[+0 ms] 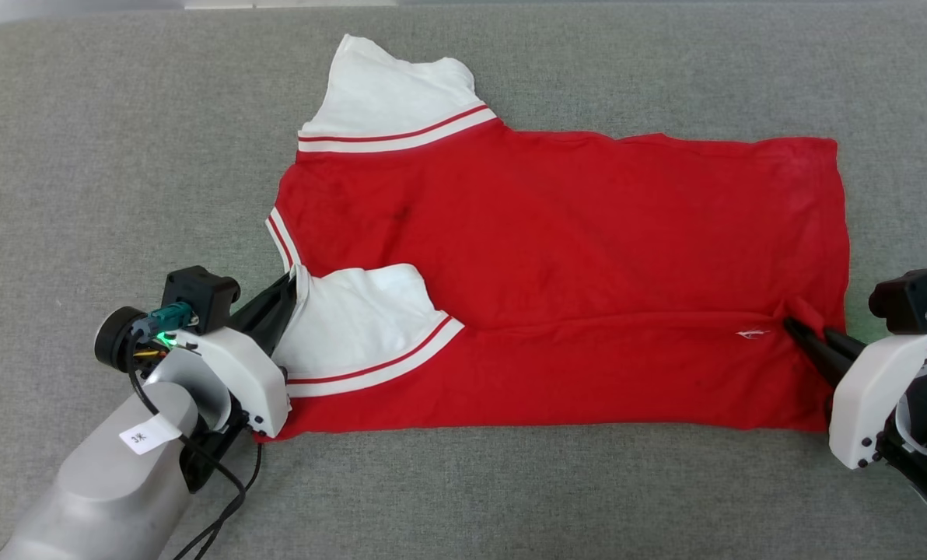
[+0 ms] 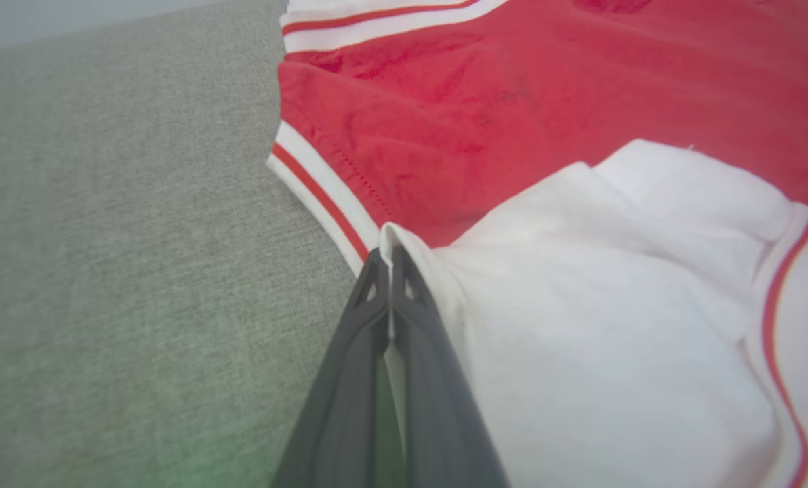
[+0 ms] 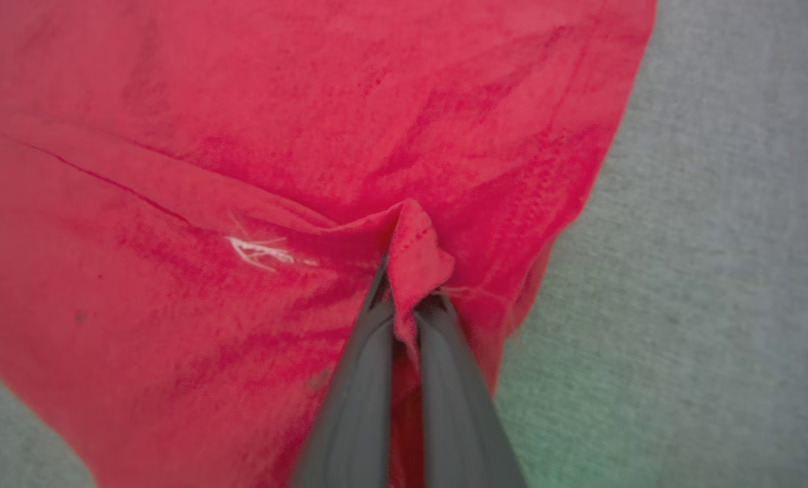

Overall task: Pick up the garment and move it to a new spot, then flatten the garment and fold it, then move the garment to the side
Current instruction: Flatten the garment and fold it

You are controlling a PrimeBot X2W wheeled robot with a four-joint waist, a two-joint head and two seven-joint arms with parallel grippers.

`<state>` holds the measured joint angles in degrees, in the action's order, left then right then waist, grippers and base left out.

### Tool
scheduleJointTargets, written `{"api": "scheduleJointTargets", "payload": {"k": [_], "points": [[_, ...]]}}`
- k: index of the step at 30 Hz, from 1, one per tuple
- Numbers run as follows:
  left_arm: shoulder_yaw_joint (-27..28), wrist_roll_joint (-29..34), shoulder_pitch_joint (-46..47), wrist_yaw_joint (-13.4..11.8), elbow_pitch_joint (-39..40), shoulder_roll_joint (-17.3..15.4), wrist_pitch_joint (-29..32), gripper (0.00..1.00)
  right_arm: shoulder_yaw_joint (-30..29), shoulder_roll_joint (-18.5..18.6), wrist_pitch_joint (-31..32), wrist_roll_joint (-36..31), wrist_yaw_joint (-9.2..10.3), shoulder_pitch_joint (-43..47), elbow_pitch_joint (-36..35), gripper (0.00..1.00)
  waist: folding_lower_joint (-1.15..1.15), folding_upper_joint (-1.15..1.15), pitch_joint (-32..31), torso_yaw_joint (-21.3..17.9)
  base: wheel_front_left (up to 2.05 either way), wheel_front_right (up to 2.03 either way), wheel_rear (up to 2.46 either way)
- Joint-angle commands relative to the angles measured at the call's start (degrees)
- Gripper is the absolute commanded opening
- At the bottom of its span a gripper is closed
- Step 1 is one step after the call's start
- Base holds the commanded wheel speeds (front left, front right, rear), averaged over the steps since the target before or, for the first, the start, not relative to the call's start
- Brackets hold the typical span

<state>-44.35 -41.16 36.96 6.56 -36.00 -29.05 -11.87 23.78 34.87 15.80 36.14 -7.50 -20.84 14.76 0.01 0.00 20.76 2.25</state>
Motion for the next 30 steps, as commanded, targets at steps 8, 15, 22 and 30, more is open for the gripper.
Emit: {"api": "scheduleJointTargets", "payload": {"k": [8,15,22,30], "points": [[-3.09,-1.34,1.73,0.8,-6.5,1.99,-1.17,0.16,3.27,-0.11,-1.51,1.92,0.01,-1.25,2.31,0.34,-0.01,0.0,-2.52,-0.09,0.0,0.0,0.0],[-5.15,-2.36,4.71,0.81,-4.21,-1.16,0.22,1.0,2.1,1.89,-3.79,3.1,0.02,0.36,0.37,1.0,-0.01,0.0,-7.48,1.29,0.0,0.0,0.0],[-8.2,-6.44,9.21,0.82,5.04,-7.93,13.66,1.0,0.38,3.29,-2.9,3.13,0.02,2.65,-2.71,1.0,-0.01,0.0,-10.88,2.16,0.0,0.0,0.0],[-11.53,-18.38,13.23,0.82,15.58,-13.25,41.22,1.0,-1.11,2.27,-0.69,2.19,0.02,4.18,-5.38,1.0,-0.01,0.0,-11.73,1.77,0.0,0.0,0.0]]}}
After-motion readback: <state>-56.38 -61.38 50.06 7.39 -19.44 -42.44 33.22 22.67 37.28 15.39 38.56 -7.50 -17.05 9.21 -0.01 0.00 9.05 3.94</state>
